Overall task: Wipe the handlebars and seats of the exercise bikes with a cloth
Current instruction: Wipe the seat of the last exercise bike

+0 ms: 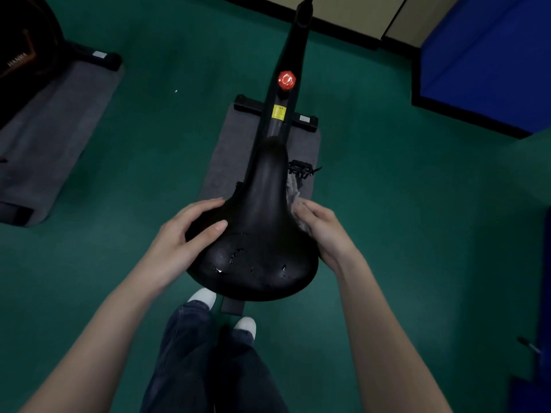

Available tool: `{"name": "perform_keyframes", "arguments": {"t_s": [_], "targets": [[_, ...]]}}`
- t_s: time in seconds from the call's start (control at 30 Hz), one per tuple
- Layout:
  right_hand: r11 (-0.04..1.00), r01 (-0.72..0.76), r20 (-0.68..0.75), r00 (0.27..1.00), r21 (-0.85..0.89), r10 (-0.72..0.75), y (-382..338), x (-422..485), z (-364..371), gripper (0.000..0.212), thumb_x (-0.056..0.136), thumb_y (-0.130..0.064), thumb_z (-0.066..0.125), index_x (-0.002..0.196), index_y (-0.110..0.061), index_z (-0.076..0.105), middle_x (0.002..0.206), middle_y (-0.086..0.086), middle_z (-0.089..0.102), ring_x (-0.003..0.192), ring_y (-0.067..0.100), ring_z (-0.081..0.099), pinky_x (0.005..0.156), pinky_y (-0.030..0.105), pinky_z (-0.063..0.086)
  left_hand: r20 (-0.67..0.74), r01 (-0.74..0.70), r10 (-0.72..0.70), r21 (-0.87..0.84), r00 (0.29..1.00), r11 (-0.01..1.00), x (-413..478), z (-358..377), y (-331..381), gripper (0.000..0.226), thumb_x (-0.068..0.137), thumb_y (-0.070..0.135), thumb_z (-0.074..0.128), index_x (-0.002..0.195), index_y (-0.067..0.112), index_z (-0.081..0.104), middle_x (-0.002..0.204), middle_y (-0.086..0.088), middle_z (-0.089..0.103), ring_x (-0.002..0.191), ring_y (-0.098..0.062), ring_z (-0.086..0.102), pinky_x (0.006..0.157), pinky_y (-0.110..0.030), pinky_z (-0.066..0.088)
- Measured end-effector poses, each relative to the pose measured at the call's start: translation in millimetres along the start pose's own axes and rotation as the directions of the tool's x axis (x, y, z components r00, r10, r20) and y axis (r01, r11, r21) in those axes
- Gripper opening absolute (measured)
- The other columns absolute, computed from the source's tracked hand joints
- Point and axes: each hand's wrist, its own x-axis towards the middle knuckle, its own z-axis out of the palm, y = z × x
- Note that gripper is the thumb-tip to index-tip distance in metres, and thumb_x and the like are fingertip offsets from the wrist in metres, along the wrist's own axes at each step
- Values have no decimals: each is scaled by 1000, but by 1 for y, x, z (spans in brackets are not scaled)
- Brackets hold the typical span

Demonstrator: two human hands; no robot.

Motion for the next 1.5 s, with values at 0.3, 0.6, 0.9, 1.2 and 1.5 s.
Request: {"name": "perform_keyframes", "arguments": {"t_s": [0.3, 0.6, 0.9, 1.2, 1.5], "targets": [[964, 266, -213, 942, 3, -259, 38, -61, -3, 28, 97, -13, 52, 117, -28, 65, 118, -12, 68, 113, 2, 60, 84, 14, 50, -8, 2, -2, 49, 1000, 999, -2, -1, 1, 44, 78, 47, 66, 120, 35, 60, 127, 15, 58, 122, -2, 50, 111, -39, 35], [912, 272, -568, 821, 307, -53, 75, -91, 38, 36, 100, -22, 48, 136, -19, 51, 135, -6, 57, 126, 10, 53, 109, 38, 39, 44, 33, -32, -26, 999, 999, -4, -3, 6, 49, 78, 37, 61, 126, 23, 58, 130, 7, 57, 123, -4, 50, 111, -34, 35], [671, 387, -642, 746, 633, 176, 60, -89, 71, 29, 101, -24, 47, 127, -23, 58, 119, -9, 68, 108, 4, 64, 86, 21, 51, 146, -16, 21, -38, 989, 999, -4, -11, 3, 60, 75, 32, 62, 133, 19, 51, 138, 5, 51, 128, -3, 45, 112, -28, 32], [900, 353, -819, 414, -257, -397, 59, -99, 104, 32, 100, -14, 45, 130, -20, 55, 136, -12, 52, 128, -3, 44, 104, 14, 35, 375, -114, 55, 139, 925, 984, 6, -34, -11, 105, 47, 40, 78, 142, 33, 32, 150, 13, 31, 136, 5, 27, 111, -11, 19], [752, 300, -715, 243, -587, -655, 88, -94, 179, 33, 97, -10, 48, 128, -17, 57, 147, 5, 43, 143, 18, 30, 112, 50, 31, 522, -304, 161, 201, 838, 931, 18, -47, -30, 128, 38, 59, 80, 147, 37, 18, 153, 20, 19, 138, 10, 16, 108, -3, 13]]}}
